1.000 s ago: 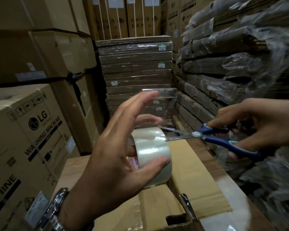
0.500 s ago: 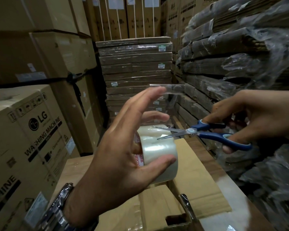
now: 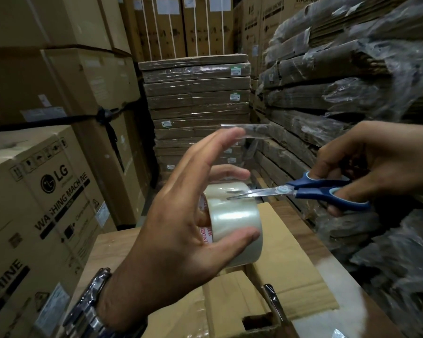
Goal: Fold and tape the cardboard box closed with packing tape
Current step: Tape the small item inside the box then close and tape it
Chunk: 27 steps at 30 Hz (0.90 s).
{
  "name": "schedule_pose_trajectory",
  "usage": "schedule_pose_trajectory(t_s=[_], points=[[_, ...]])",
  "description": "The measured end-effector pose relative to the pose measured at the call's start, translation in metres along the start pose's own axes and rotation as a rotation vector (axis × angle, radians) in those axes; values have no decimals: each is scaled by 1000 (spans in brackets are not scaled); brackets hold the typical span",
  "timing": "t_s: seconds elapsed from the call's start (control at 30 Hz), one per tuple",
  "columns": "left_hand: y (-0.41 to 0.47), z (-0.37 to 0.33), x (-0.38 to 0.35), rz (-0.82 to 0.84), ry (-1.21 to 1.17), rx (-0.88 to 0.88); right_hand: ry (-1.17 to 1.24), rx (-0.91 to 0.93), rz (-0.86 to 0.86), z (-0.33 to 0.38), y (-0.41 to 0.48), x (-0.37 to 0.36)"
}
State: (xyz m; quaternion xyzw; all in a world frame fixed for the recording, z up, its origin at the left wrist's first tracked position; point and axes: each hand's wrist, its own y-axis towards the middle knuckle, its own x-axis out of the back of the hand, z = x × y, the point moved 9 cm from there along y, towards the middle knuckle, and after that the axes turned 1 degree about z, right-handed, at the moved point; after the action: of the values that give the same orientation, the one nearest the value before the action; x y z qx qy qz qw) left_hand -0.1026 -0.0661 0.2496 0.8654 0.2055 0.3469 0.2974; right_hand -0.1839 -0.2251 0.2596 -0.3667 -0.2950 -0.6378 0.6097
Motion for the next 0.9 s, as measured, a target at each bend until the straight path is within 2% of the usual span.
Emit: schedule_pose_trajectory(t_s=[0.17, 0.9], points=[[0, 0, 0, 4, -11, 1, 55, -19, -5, -1, 0, 0], [0, -5, 2, -60, -15, -22, -46, -109, -114, 4, -18, 2]])
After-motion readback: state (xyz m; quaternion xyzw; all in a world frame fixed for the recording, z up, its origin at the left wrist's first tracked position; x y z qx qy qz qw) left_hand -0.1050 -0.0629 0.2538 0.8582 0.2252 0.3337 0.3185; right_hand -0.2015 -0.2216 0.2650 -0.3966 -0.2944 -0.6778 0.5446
